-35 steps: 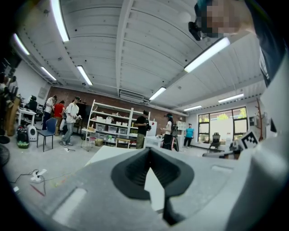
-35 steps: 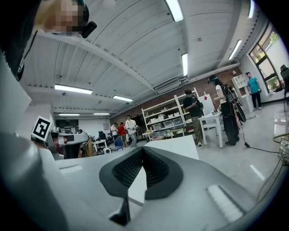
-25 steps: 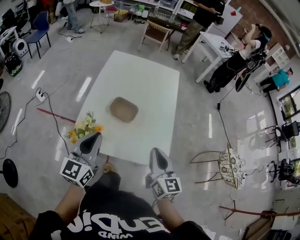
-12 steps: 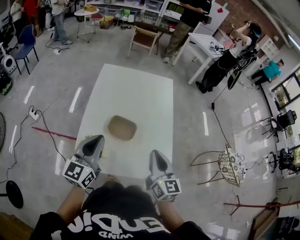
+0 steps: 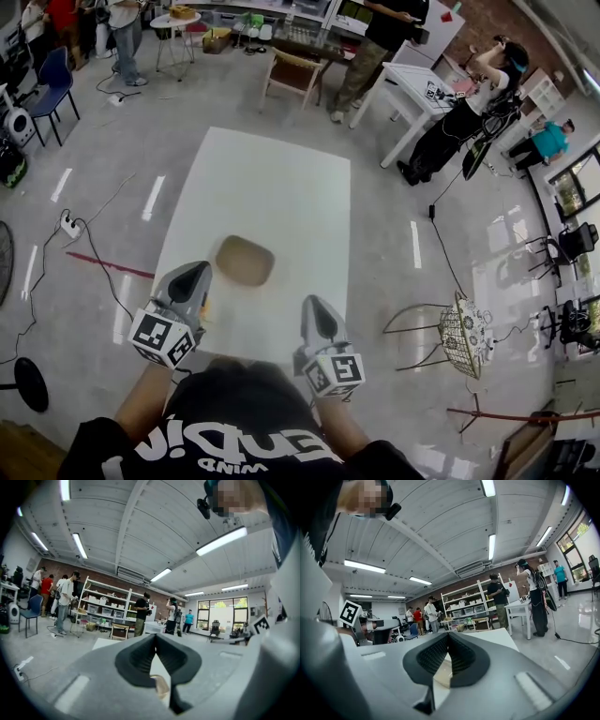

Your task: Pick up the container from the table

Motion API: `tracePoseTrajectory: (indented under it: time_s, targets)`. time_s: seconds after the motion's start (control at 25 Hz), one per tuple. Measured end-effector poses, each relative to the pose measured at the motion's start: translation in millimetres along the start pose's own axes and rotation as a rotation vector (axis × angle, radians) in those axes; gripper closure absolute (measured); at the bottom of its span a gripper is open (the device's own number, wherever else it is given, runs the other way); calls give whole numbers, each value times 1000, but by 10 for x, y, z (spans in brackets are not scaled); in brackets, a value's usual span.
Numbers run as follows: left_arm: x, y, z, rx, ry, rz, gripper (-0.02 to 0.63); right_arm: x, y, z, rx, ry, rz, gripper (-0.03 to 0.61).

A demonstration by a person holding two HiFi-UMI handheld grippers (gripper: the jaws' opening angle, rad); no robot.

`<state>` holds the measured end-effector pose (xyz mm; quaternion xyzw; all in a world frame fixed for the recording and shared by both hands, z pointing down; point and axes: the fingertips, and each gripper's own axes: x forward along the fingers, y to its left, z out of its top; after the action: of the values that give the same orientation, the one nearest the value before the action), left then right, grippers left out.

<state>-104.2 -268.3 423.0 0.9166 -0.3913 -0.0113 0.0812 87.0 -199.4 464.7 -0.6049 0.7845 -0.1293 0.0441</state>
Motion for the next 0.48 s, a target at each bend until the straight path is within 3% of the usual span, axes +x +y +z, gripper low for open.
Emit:
tracePoseTrajectory:
  time_s: [0.08,0.12,0.16,0.36,0.48]
  targets:
    - [51,30,-14,-20,2,3,608,42,-27,7,-1,3,5,578]
    - [79,44,-29,-38,3,0,530,62,-40,10,0,4,9,578]
    - [107,54,-47,-53,4,-2,496,76,-58,12,0,4,12,578]
    - [238,57,-172,-50,30,2,456,82,-174,-5,-3,0,19,578]
    - [344,102,-231,-89,39,-4,381,103,-217,3,3,2,15,578]
